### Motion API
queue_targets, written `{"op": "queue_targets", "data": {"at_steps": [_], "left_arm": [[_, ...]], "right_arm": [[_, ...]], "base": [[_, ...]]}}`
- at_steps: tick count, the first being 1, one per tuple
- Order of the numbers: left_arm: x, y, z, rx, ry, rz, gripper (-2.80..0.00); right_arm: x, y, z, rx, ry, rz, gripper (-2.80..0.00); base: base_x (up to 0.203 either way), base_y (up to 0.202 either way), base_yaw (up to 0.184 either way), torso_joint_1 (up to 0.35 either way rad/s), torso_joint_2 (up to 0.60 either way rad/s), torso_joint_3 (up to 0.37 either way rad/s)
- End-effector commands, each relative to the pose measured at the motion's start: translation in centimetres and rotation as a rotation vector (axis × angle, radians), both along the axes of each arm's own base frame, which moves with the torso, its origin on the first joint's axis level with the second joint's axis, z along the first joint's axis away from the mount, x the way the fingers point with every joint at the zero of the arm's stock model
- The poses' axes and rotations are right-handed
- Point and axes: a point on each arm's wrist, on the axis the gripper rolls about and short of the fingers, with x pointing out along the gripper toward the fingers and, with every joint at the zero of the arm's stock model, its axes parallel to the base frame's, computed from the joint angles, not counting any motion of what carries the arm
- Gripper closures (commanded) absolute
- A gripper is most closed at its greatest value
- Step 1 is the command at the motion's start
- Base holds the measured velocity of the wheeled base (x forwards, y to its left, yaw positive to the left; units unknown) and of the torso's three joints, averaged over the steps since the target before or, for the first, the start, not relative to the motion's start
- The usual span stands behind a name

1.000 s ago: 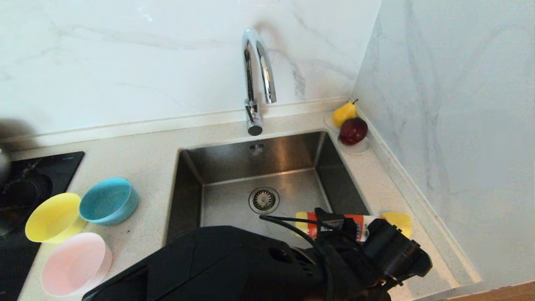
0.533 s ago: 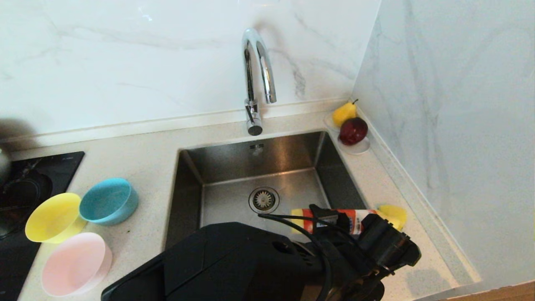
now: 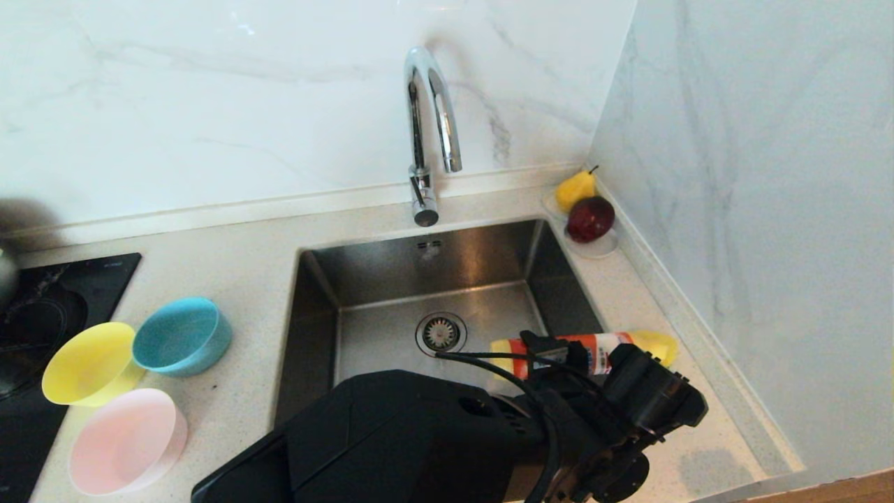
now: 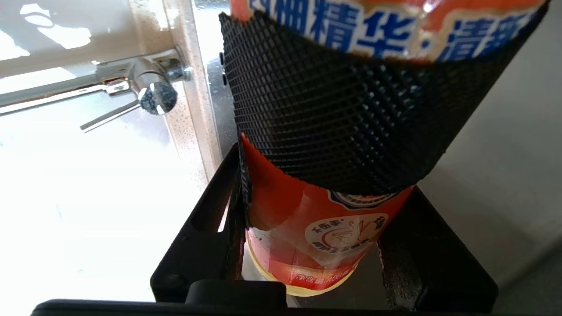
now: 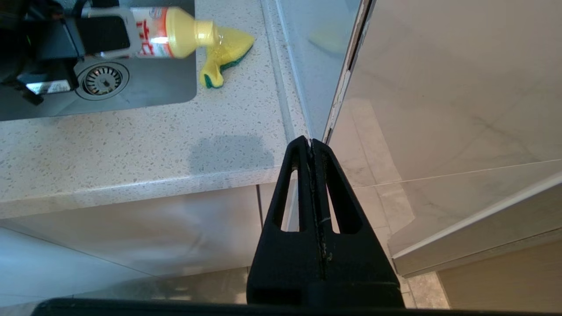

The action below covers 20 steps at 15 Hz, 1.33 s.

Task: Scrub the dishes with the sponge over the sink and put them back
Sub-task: Squeeze it onto the sponge, then place the dish soap on the table

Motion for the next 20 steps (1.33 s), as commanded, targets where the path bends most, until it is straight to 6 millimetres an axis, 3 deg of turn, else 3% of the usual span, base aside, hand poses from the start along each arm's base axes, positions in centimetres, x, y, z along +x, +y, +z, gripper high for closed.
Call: {"op": "queue_targets", "data": {"at_steps": [1, 4, 11, 20], "left_arm": [[-0.1, 0.1, -0.2, 0.02, 0.004, 0.004, 0.0], [-0.1, 0.0, -0.5, 0.025, 0.006, 0.003, 0.0], [0.3, -0.5, 1.2, -0.05, -0.03, 0.007, 0.0], [0.4, -0.8, -0.9, -0.038, -0.014, 0.009, 0.0]], "right_arm": [[0.0, 0.0, 0.0, 0.0, 0.001, 0.0, 0.0], [0.0, 0.0, 0.0, 0.0, 0.001, 0.0, 0.0], [0.0, 0.0, 0.0, 0.0, 0.001, 0.0, 0.0], [0.0, 0.0, 0.0, 0.0, 0.001, 0.0, 0.0]], "base": [[0.0, 0.0, 0.0, 0.0, 0.0, 0.0], [0.0, 0.0, 0.0, 0.0, 0.0, 0.0], [0.0, 0.0, 0.0, 0.0, 0.0, 0.0], [0.0, 0.0, 0.0, 0.0, 0.0, 0.0]]}}
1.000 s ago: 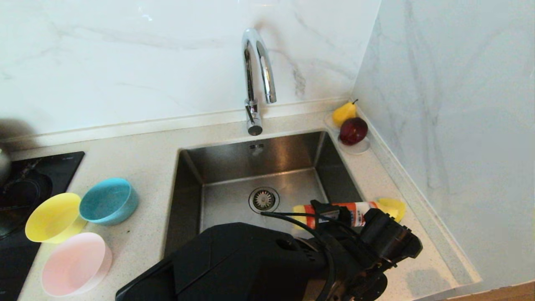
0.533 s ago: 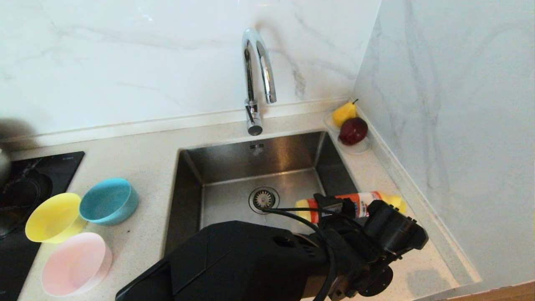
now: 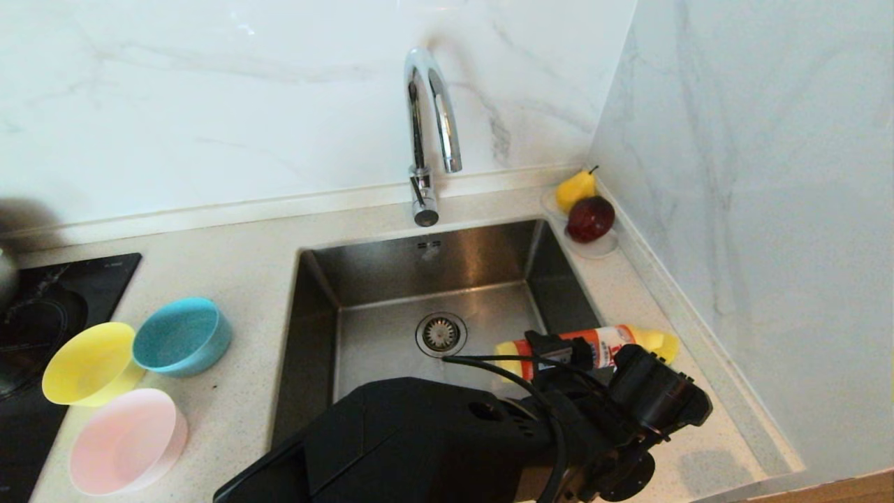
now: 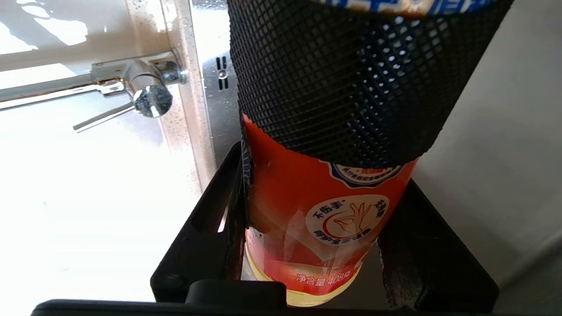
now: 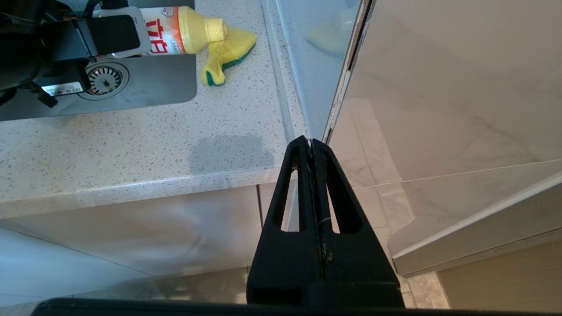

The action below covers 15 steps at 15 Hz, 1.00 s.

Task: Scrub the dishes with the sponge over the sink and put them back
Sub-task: Place the dish soap on the table

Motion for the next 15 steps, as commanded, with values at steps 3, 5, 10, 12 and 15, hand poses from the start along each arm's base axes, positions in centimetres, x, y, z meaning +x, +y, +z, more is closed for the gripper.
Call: {"op": "queue_targets", "data": {"at_steps": [3, 5, 10, 12, 15], "left_arm": [[0.0, -0.2, 0.2, -0.123, -0.006, 0.0, 0.0], [-0.3, 0.1, 1.7, -0.226, -0.019, 0.005, 0.0], [-1.2, 0.7, 5.2, -0.399, -0.062, 0.015, 0.0], [-1.5, 0.8, 6.1, -0.464, -0.071, 0.016, 0.0], [-1.7, 0.9, 5.8, -0.466, -0.061, 0.025, 0.0]], "right_arm": [[0.0, 0.0, 0.0, 0.0, 0.001, 0.0, 0.0], [0.0, 0.0, 0.0, 0.0, 0.001, 0.0, 0.0], [0.0, 0.0, 0.0, 0.0, 0.001, 0.0, 0.0], [0.0, 0.0, 0.0, 0.0, 0.001, 0.0, 0.0], [0.0, 0.0, 0.0, 0.0, 0.001, 0.0, 0.0]], "base": [[0.0, 0.0, 0.0, 0.0, 0.0, 0.0], [0.0, 0.0, 0.0, 0.0, 0.0, 0.0], [0.0, 0.0, 0.0, 0.0, 0.0, 0.0], [0.0, 0.0, 0.0, 0.0, 0.0, 0.0], [0.0, 0.0, 0.0, 0.0, 0.0, 0.0]]}}
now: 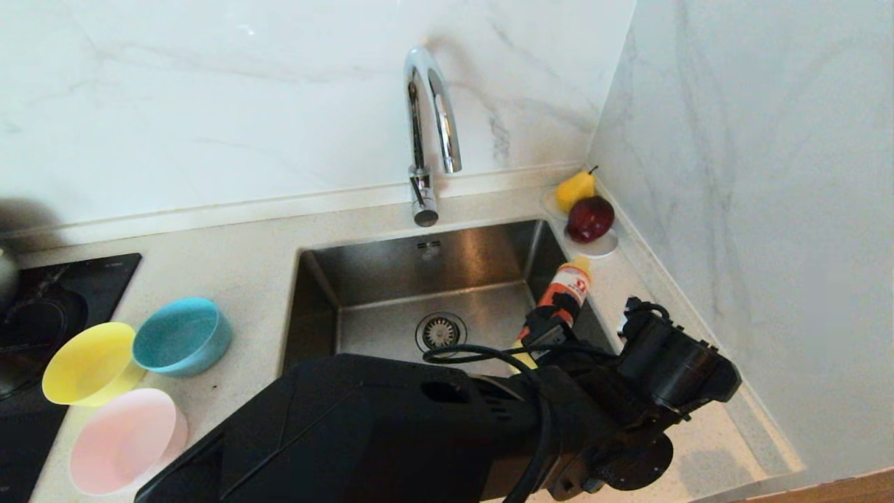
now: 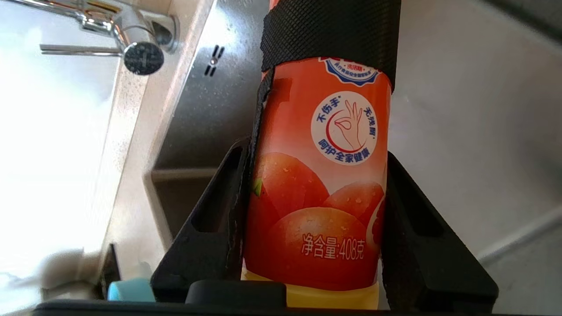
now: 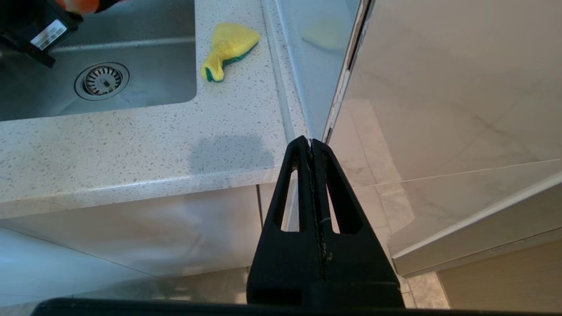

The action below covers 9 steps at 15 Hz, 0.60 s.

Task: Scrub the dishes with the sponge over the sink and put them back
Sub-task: Place the dish soap on the table

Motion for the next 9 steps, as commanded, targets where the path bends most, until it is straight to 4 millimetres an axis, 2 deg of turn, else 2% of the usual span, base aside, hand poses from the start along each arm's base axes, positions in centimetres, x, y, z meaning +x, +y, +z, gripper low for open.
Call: {"op": "queue_targets", "data": {"at_steps": [1, 7, 9], "left_arm": [[-0.2, 0.0, 0.7, -0.007, -0.007, 0.003, 0.0], [-0.2, -0.2, 0.5, -0.069, -0.015, 0.019, 0.0], [-0.2, -0.2, 1.8, -0.108, -0.031, 0.017, 0.0]], "right_arm": [[0.0, 0.0, 0.0, 0.0, 0.001, 0.0, 0.0], [0.0, 0.0, 0.0, 0.0, 0.001, 0.0, 0.0], [0.0, 0.0, 0.0, 0.0, 0.001, 0.0, 0.0]], "base": [[0.0, 0.0, 0.0, 0.0, 0.0, 0.0], [0.0, 0.0, 0.0, 0.0, 0.0, 0.0], [0.0, 0.0, 0.0, 0.0, 0.0, 0.0]]}}
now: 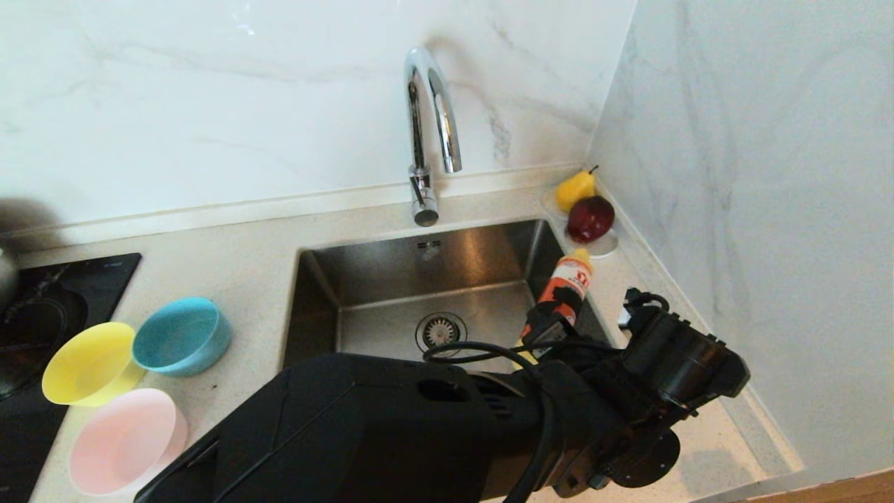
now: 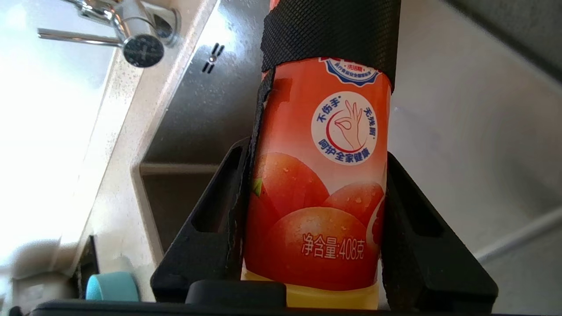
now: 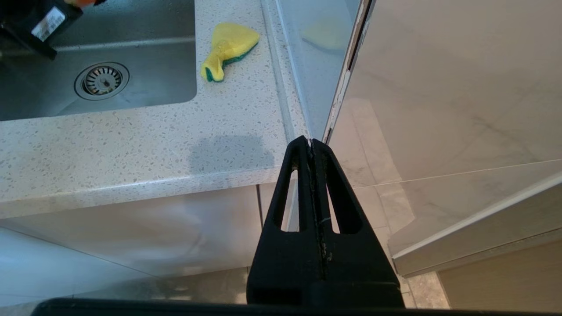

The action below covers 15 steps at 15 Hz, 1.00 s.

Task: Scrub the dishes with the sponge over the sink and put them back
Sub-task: Place the dish soap on the table

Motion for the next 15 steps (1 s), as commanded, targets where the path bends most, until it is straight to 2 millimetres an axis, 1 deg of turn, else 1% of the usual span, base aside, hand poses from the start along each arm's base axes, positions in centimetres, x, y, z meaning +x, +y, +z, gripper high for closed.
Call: {"op": "queue_targets", "data": {"at_steps": [1, 7, 10, 15], "left_arm": [[-0.1, 0.2, 1.6, -0.038, -0.022, 0.002, 0.0], [-0.7, 1.3, 5.6, -0.131, -0.06, -0.001, 0.0], [-1.3, 1.8, 7.9, -0.193, -0.081, -0.015, 0.0], [-2.2, 3.5, 12.1, -0.302, -0.111, -0.052, 0.0]], "right_arm": [[0.0, 0.0, 0.0, 0.0, 0.001, 0.0, 0.0], [0.0, 0.0, 0.0, 0.0, 0.001, 0.0, 0.0], [0.0, 0.0, 0.0, 0.0, 0.001, 0.002, 0.0], [0.0, 0.0, 0.0, 0.0, 0.001, 0.0, 0.0]], "base": [[0.0, 0.0, 0.0, 0.0, 0.0, 0.0], [0.0, 0.0, 0.0, 0.0, 0.0, 0.0], [0.0, 0.0, 0.0, 0.0, 0.0, 0.0], [0.0, 0.0, 0.0, 0.0, 0.0, 0.0]]}}
